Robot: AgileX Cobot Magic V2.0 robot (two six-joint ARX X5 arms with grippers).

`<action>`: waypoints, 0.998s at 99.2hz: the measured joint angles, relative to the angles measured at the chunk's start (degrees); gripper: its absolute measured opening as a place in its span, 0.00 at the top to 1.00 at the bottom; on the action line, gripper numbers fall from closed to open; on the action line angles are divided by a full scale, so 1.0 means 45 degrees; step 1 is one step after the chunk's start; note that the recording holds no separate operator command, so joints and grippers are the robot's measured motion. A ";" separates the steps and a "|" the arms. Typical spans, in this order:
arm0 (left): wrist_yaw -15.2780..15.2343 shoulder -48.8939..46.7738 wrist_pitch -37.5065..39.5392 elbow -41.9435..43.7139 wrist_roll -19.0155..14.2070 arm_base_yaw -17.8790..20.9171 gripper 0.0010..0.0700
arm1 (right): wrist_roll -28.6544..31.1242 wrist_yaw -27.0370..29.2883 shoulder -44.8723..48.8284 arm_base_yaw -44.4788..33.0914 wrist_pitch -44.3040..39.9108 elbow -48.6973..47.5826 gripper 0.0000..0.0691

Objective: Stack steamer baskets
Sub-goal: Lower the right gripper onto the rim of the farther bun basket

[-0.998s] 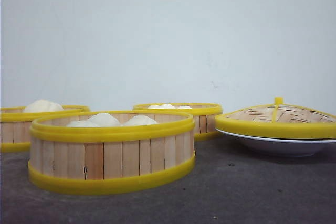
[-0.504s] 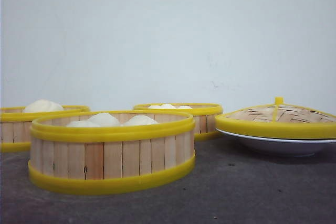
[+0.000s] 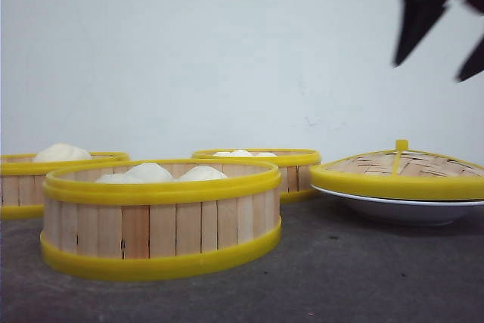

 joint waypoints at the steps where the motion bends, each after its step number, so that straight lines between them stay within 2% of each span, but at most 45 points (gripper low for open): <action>1: 0.0000 0.0000 0.0000 0.0000 -0.0005 0.0000 0.51 | -0.0005 0.0000 0.0189 0.0049 0.0019 0.0151 0.11; 26: 0.0000 0.0000 -0.0078 0.0000 0.0000 0.0000 0.51 | -0.0005 0.0068 0.5017 0.0748 0.0151 0.4337 0.11; 39: 0.0000 0.0000 -0.0131 0.0000 0.0000 0.0000 0.51 | -0.0005 0.0869 0.7339 0.0962 -0.0194 0.6606 0.11; 66: 0.0000 0.0000 -0.0131 0.0000 -0.0005 0.0000 0.51 | -0.0005 0.1345 1.0996 0.1103 -0.0699 1.0409 0.12; 91: 0.0000 0.0000 -0.0141 0.0000 0.0000 0.0000 0.51 | -0.0005 0.1715 1.2050 0.1151 -0.0636 1.0933 0.24; 99: 0.0000 0.0000 -0.0146 0.0000 0.0000 0.0000 0.51 | 0.0000 0.1715 1.2167 0.1151 -0.0544 1.0933 0.37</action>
